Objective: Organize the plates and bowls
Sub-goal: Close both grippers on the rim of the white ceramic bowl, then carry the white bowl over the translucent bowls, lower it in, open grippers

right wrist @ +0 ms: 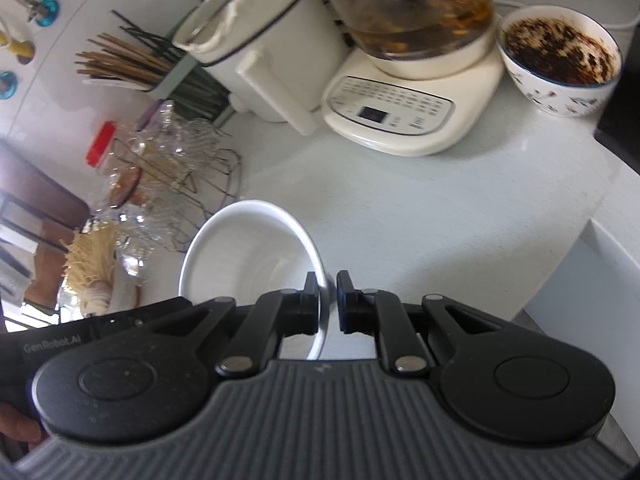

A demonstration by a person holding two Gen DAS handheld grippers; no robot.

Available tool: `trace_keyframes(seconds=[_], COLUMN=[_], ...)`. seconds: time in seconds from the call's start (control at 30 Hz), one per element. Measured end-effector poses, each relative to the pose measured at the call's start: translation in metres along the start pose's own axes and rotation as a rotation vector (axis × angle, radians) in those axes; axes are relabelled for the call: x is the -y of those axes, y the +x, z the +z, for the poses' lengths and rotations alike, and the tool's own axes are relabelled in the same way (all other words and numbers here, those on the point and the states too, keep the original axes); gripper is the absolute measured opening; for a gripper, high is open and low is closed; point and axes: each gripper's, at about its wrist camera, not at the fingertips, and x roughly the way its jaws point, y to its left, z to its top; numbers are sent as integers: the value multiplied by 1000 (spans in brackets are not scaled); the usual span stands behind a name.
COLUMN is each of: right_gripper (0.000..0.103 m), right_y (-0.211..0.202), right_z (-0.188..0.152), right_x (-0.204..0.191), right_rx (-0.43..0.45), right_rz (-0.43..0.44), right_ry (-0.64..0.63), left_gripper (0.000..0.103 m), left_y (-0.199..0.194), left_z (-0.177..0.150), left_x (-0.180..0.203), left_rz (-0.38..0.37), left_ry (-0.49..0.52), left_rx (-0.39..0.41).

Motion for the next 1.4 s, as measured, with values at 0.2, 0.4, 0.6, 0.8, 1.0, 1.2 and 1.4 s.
trace_keyframes(seconds=[0.2, 0.4, 0.6, 0.8, 1.0, 1.2, 1.4], right_gripper=[12, 12, 12, 12, 12, 12, 13], right_y=[-5, -2, 5, 12, 20, 35, 51], right_z=[-1, -3, -10, -19, -27, -34, -49], right_x=[-16, -36, -62, -85, -116, -150, -177], right_rx=[8, -9, -32, -81, -129, -183, -238], right_rz=[29, 76, 105, 140, 170, 182, 183], right_ry=[-26, -60, -106, -148, -208, -283, -378], left_gripper=[9, 9, 9, 9, 9, 9, 9], left_y=[-22, -43, -65, -88, -114, -131, -139], left_z=[-4, -16, -29, -43, -57, -71, -89], left_x=[-9, -24, -41, -58, -75, -98, -120], left_rz=[7, 9, 46, 86, 127, 157, 209], left_ry=[-26, -77, -130, -183, -238, -309, -362], left_rx=[39, 71, 91, 110, 142, 169, 171])
